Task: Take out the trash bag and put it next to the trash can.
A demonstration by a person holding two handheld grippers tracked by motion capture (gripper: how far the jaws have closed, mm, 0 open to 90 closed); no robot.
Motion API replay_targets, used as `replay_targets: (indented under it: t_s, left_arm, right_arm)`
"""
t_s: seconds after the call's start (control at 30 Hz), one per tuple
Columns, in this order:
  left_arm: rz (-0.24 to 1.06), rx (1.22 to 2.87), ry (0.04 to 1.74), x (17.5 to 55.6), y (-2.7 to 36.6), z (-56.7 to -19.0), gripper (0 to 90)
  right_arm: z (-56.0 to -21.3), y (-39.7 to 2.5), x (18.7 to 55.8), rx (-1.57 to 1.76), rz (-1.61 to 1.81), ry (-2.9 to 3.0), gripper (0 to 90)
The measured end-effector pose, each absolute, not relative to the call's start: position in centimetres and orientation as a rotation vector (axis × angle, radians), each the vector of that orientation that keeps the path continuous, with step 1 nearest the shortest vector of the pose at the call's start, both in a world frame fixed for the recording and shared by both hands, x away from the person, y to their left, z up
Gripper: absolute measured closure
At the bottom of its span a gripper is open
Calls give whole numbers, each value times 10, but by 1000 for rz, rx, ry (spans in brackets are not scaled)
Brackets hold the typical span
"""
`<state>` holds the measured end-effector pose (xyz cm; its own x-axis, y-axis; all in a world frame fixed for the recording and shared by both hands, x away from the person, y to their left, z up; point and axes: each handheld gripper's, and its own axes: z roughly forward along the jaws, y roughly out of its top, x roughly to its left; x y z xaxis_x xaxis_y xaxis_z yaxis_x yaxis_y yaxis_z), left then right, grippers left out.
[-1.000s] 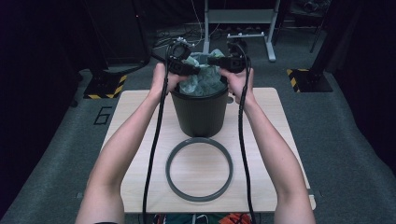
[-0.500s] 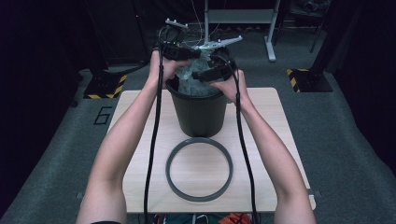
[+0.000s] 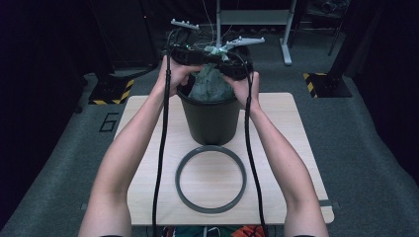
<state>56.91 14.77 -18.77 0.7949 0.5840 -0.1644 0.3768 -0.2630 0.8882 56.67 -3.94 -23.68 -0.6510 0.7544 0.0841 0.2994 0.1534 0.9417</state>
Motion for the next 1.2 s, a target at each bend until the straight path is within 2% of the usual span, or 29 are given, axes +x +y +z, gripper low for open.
replay_targets:
  t_s: [0.07, 0.2, 0.3, 0.57, 0.77, 0.83, 0.9, 0.93, 0.97, 1.07, 1.2]
  left_arm:
    - [241, 1881, 727, 569, 153, -189, 503]
    - [271, 1874, 745, 568, 165, -191, 362]
    - [298, 1901, 771, 568, 167, -194, 297]
    - [399, 2102, 782, 574, 143, -223, 224]
    - [394, 2167, 807, 583, 130, -244, 205]
    - [396, 2175, 794, 583, 130, -249, 268]
    - [391, 2177, 764, 583, 132, -251, 472]
    - [392, 2167, 754, 583, 133, -251, 615]
    - [389, 2166, 751, 583, 134, -250, 693]
    - [441, 2156, 744, 581, 137, -247, 824]
    - [474, 2090, 770, 580, 148, -237, 862]
  right_arm:
    - [-235, -41, 566, 1013, 1497, 2015, 900]
    - [-232, -48, 568, 1047, 1494, 1984, 900]
    - [-231, -51, 568, 1061, 1499, 1972, 900]
    - [-223, -54, 565, 1085, 1605, 1969, 900]
    - [-214, -58, 558, 1094, 1755, 1950, 900]
    - [-212, -61, 557, 1096, 1791, 1950, 900]
    - [-212, -64, 557, 1108, 1818, 1948, 900]
    - [-213, -66, 557, 1115, 1832, 1948, 900]
    - [-214, -68, 558, 1123, 1838, 1946, 900]
    - [-217, -73, 559, 1135, 1828, 1935, 899]
    - [-224, -78, 561, 1110, 1683, 1964, 874]
